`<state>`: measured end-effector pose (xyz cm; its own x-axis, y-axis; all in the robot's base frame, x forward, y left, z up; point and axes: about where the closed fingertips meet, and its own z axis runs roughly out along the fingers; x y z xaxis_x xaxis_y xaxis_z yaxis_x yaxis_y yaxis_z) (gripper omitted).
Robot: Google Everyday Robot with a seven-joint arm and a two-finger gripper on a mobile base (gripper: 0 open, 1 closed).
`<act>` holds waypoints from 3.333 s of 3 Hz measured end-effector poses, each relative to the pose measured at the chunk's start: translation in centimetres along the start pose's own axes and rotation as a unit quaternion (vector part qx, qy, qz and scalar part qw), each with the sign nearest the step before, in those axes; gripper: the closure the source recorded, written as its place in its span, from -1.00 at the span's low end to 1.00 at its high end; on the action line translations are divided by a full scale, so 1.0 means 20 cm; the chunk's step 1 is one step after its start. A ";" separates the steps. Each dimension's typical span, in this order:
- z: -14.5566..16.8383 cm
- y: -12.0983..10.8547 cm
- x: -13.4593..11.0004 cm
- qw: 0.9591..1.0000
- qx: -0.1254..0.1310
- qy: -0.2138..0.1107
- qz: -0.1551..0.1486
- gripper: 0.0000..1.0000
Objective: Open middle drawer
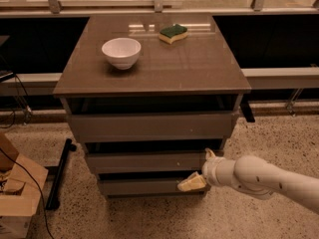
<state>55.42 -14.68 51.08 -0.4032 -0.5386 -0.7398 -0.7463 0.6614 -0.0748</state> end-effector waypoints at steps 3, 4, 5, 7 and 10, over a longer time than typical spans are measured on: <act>0.37 -0.20 0.03 1.000 -0.006 0.004 -0.030 -1.00; 0.47 -0.24 0.08 0.999 -0.027 0.022 -0.027 -1.00; 0.49 -0.24 0.16 0.997 -0.051 0.050 -0.031 -0.65; 0.41 -0.19 0.21 0.992 -0.075 0.084 -0.050 0.46; 0.40 -0.19 0.20 0.992 -0.075 0.084 -0.050 -0.71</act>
Offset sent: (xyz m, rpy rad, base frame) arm 0.0656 -0.0008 -0.0539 -0.0442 -0.0363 0.0198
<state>60.88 -15.14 43.13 -0.3954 -0.6856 -0.6113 -0.8530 0.5209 -0.0325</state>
